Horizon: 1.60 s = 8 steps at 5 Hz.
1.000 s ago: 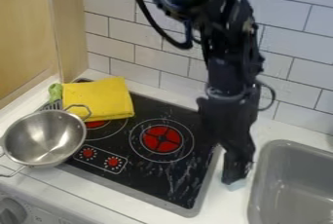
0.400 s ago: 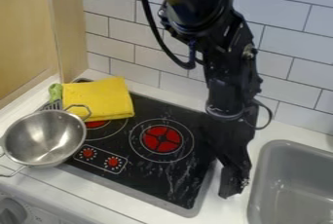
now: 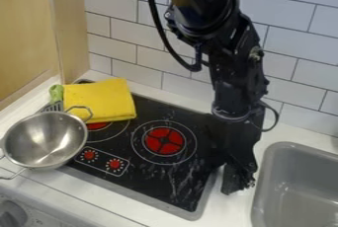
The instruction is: Move the grey object to the top of the yellow cloth
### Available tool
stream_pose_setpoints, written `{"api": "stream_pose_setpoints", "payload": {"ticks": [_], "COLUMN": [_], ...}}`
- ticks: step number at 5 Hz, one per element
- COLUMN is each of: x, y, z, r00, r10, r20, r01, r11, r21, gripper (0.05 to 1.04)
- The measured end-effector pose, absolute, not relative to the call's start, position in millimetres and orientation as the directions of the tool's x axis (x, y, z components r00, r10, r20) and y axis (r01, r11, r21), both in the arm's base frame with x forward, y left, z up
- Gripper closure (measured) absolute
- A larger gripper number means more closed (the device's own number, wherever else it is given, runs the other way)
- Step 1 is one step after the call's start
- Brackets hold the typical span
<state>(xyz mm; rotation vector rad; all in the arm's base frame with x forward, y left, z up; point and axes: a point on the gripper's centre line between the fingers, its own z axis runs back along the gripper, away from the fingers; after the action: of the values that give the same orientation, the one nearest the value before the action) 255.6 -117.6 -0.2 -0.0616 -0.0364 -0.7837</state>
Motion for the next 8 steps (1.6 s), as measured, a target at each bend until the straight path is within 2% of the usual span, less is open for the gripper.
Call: {"api": "stream_pose_setpoints", "payload": {"ticks": [1,3,5,6,8], "x": [257,254,254,256,278], "y": [-119,-119,-109,-95,-41], "z": [0,0,31,35,53], "r00": [0.711,0.709,0.729,0.753,0.859], "r10": [-0.700,-0.703,-0.679,-0.654,-0.500], "r20": [0.066,0.056,0.086,0.075,0.114], "r01": [0.703,0.705,0.682,0.657,0.505], "r11": [0.710,0.707,0.731,0.753,0.863], "r21": [-0.042,-0.054,-0.022,-0.030,-0.015], "gripper": [0.650,0.650,0.650,0.650,0.650]}}
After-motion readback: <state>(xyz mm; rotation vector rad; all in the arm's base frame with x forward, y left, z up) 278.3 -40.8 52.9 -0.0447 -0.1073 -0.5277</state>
